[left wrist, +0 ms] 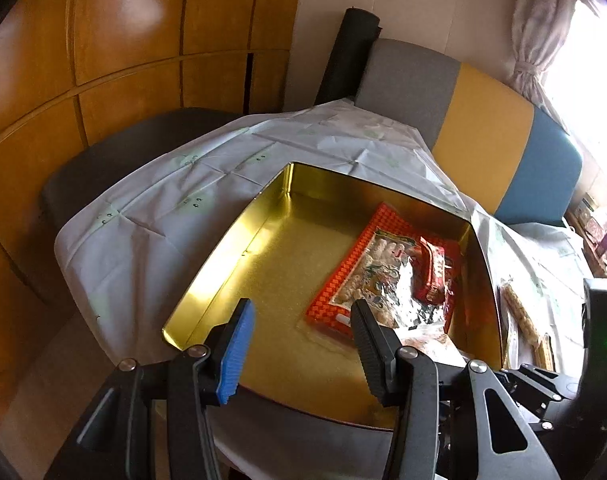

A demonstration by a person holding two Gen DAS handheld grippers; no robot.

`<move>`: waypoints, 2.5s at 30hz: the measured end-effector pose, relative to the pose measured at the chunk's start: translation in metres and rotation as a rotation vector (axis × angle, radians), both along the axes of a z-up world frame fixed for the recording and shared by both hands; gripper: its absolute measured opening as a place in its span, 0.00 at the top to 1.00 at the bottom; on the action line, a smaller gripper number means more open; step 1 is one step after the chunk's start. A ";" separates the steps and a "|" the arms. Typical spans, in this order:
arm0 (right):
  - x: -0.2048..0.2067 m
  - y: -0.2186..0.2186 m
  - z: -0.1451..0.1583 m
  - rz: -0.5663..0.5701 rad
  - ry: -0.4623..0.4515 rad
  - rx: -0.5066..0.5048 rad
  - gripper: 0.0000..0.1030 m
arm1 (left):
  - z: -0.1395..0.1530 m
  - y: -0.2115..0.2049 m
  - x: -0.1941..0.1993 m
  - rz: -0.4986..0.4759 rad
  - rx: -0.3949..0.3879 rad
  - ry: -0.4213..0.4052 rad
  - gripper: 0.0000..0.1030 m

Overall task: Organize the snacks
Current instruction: 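Lower the clear bread bag into the gold tray and open the right tool, then grasp the yellow puffed-rice bag on the table with the left tool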

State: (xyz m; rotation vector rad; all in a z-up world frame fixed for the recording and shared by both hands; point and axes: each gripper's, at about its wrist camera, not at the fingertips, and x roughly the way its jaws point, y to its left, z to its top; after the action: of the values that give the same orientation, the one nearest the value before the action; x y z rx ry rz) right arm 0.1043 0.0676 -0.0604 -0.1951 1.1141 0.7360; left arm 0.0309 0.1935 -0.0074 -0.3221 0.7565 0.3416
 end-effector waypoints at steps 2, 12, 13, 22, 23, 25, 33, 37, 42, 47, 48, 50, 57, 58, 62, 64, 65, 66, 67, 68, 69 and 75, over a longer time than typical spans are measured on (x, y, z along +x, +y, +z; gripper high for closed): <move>-0.002 -0.003 0.001 -0.004 0.003 0.007 0.40 | 0.000 -0.003 0.000 -0.007 0.005 0.001 0.51; -0.006 -0.038 0.023 -0.061 -0.022 0.095 0.38 | 0.002 -0.013 0.000 -0.034 0.016 0.000 0.51; -0.006 -0.040 0.024 -0.067 -0.027 0.096 0.38 | 0.002 -0.015 0.000 -0.037 0.019 -0.001 0.51; -0.006 -0.098 0.041 -0.194 -0.090 0.106 0.38 | 0.000 -0.027 0.003 -0.079 0.031 0.007 0.49; -0.005 -0.104 0.041 -0.207 -0.093 0.104 0.38 | 0.000 -0.028 0.003 -0.084 0.033 0.008 0.48; -0.004 -0.125 0.042 -0.243 -0.098 0.095 0.38 | -0.001 -0.033 0.003 -0.096 0.036 0.016 0.48; 0.010 -0.193 0.035 -0.398 -0.092 0.044 0.38 | -0.002 -0.049 0.005 -0.149 0.046 0.025 0.48; 0.019 -0.227 0.036 -0.467 -0.102 -0.015 0.38 | 0.001 -0.061 0.008 -0.196 0.040 0.031 0.48; 0.034 -0.264 0.046 -0.518 -0.121 -0.060 0.38 | 0.008 -0.088 0.015 -0.288 0.051 0.030 0.48; 0.051 -0.302 0.044 -0.565 -0.119 -0.083 0.38 | 0.011 -0.122 0.028 -0.417 0.051 0.049 0.48; 0.054 -0.309 0.041 -0.574 -0.111 -0.088 0.38 | 0.011 -0.128 0.031 -0.439 0.028 0.060 0.48; 0.059 -0.324 0.032 -0.602 -0.097 -0.101 0.38 | 0.010 -0.142 0.040 -0.490 -0.016 0.085 0.48; 0.064 -0.355 0.022 -0.703 -0.050 -0.045 0.38 | 0.006 -0.193 0.078 -0.586 -0.094 0.148 0.48; 0.064 -0.357 0.024 -0.708 -0.055 -0.029 0.38 | 0.005 -0.201 0.087 -0.581 -0.097 0.163 0.48; 0.065 -0.360 0.026 -0.719 -0.034 0.010 0.38 | -0.001 -0.225 0.121 -0.573 -0.117 0.215 0.44; 0.065 -0.360 0.025 -0.718 -0.030 0.015 0.38 | -0.009 -0.233 0.140 -0.565 -0.156 0.256 0.44; 0.067 -0.359 0.026 -0.718 -0.029 0.016 0.38 | -0.013 -0.237 0.149 -0.554 -0.172 0.277 0.44; 0.066 -0.359 0.028 -0.719 -0.029 0.021 0.38 | -0.017 -0.239 0.156 -0.546 -0.188 0.289 0.44; 0.066 -0.360 0.029 -0.722 -0.032 0.030 0.38 | -0.022 -0.242 0.165 -0.531 -0.204 0.307 0.44; 0.067 -0.362 0.030 -0.724 -0.033 0.035 0.38 | -0.026 -0.243 0.171 -0.519 -0.211 0.321 0.44; 0.067 -0.363 0.031 -0.727 -0.034 0.042 0.38 | -0.031 -0.246 0.180 -0.509 -0.222 0.333 0.44; 0.067 -0.374 0.036 -0.762 -0.034 0.083 0.38 | -0.045 -0.259 0.206 -0.455 -0.230 0.358 0.36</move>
State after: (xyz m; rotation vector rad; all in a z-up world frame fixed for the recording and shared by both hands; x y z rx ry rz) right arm 0.1713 -0.3062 -0.0246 0.2810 1.0167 0.0941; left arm 0.2368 -0.0651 -0.0519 -0.2973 1.1963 -0.1256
